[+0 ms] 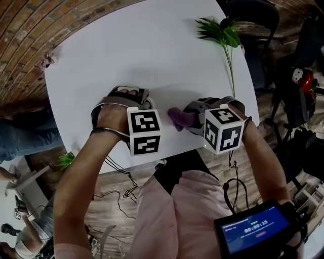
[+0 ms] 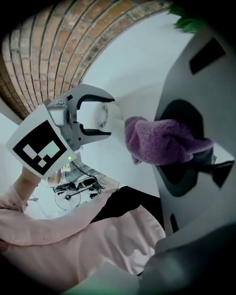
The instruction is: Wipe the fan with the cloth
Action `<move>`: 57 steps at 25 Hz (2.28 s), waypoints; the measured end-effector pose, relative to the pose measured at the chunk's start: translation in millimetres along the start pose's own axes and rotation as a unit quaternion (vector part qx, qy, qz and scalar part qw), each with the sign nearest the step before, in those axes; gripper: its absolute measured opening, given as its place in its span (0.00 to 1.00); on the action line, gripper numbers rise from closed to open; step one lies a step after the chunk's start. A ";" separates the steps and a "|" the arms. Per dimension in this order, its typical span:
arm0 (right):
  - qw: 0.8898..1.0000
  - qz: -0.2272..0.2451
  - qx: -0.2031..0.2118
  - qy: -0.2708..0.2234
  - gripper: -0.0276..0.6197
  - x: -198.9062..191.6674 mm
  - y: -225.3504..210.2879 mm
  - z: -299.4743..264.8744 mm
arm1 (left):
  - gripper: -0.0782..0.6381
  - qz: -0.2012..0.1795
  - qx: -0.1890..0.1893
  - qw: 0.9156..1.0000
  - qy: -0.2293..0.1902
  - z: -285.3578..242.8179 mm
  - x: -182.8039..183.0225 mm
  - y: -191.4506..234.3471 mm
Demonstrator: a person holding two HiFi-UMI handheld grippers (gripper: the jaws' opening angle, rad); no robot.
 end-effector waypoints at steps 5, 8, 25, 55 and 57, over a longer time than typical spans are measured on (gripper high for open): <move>0.998 -0.053 -0.025 -0.029 0.19 2.8 21.5 -2.5 | 0.63 0.076 0.005 0.997 -0.008 1.8 -5.5 2.4; 0.994 -0.079 -0.041 -0.057 0.19 18.1 31.7 -16.1 | 0.63 0.144 0.015 0.989 -0.008 2.4 -13.0 5.2; 0.845 -0.311 -0.257 -0.350 0.22 72.9 29.5 81.2 | 0.41 0.477 0.383 0.714 -0.340 200.8 -26.1 -26.6; 0.739 -0.161 -0.498 -0.424 0.20 220.8 55.5 208.7 | 0.13 0.423 0.637 0.478 -0.431 380.0 -3.2 -110.6; 0.740 -0.162 -0.498 -0.423 0.20 219.2 55.1 208.2 | 0.13 0.423 0.637 0.479 -0.431 379.2 -2.6 -109.6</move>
Point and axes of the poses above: the fingertips, and each gripper's own axes: z backward along the fingers, y to its left, x out of its top, the point moved 2 cm from there along z, backward along the fingers, and after that the axes turned 7 degrees about -y, right-handed, at the moved point
